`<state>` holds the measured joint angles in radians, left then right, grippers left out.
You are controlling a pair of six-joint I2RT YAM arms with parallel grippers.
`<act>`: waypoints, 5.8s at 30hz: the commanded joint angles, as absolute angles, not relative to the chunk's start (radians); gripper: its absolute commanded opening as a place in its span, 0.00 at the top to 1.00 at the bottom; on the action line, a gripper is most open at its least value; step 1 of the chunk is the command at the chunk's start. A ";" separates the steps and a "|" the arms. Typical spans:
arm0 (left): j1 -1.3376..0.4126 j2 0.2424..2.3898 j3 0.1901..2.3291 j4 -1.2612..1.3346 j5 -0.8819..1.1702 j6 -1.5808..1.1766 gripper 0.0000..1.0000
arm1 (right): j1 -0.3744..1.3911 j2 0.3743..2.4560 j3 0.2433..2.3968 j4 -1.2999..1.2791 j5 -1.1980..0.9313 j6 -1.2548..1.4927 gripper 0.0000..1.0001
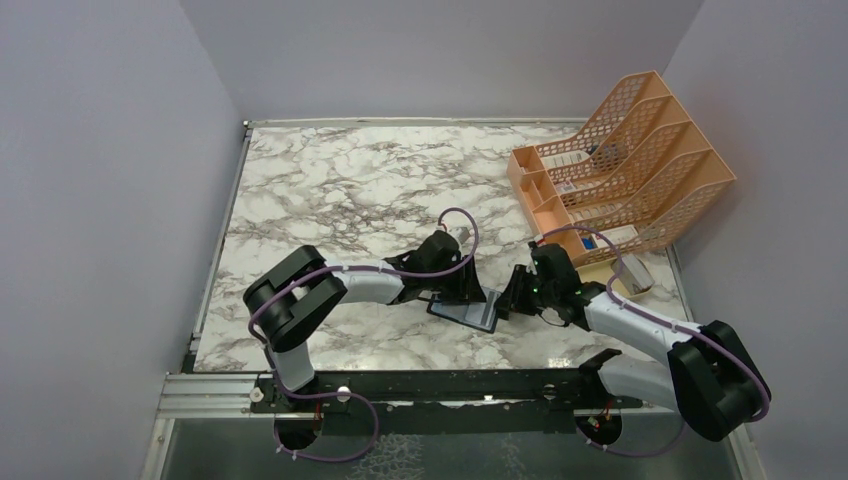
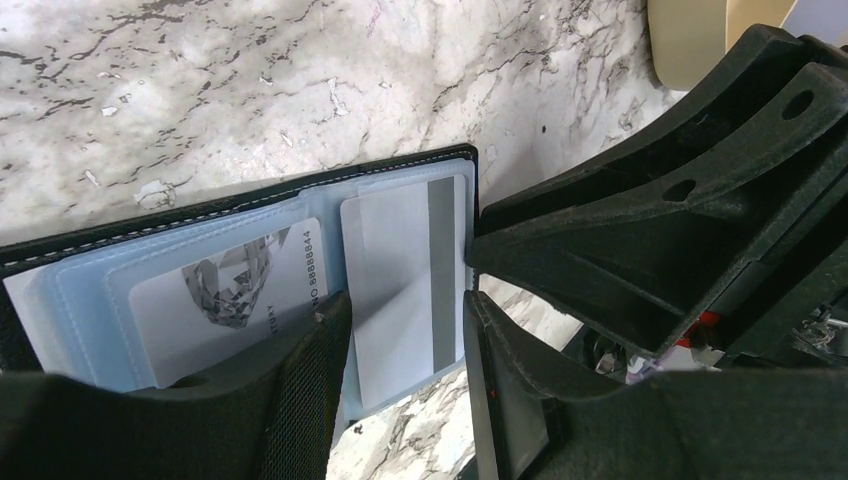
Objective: Put the credit cards into the card holder
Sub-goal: Insert the credit card into the card holder, then close the card holder at the center of the board.
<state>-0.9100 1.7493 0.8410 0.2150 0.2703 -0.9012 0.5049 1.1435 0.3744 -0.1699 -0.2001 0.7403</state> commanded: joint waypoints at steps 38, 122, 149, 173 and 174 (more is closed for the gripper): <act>-0.699 1.513 0.737 0.001 0.241 -0.771 0.35 | 0.514 1.023 0.524 -0.540 -0.134 0.665 0.66; -0.754 1.477 0.790 0.080 0.482 -0.880 0.60 | 0.560 1.159 0.473 -0.147 -0.231 0.640 0.79; -0.759 1.649 0.806 0.202 0.468 -0.834 0.58 | 0.560 1.007 0.438 -0.215 -0.243 0.711 0.69; -0.764 1.745 0.810 0.146 0.391 -0.775 0.80 | 0.560 1.007 0.404 -0.115 -0.279 0.797 0.71; -0.765 1.747 0.808 0.145 0.386 -0.775 0.80 | 0.559 1.013 0.404 -0.114 -0.279 0.801 0.71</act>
<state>-0.7567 1.7168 0.7998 0.1661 0.4294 -0.8043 0.5552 0.9913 0.3912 -0.1524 -0.2634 0.7776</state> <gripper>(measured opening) 0.196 0.286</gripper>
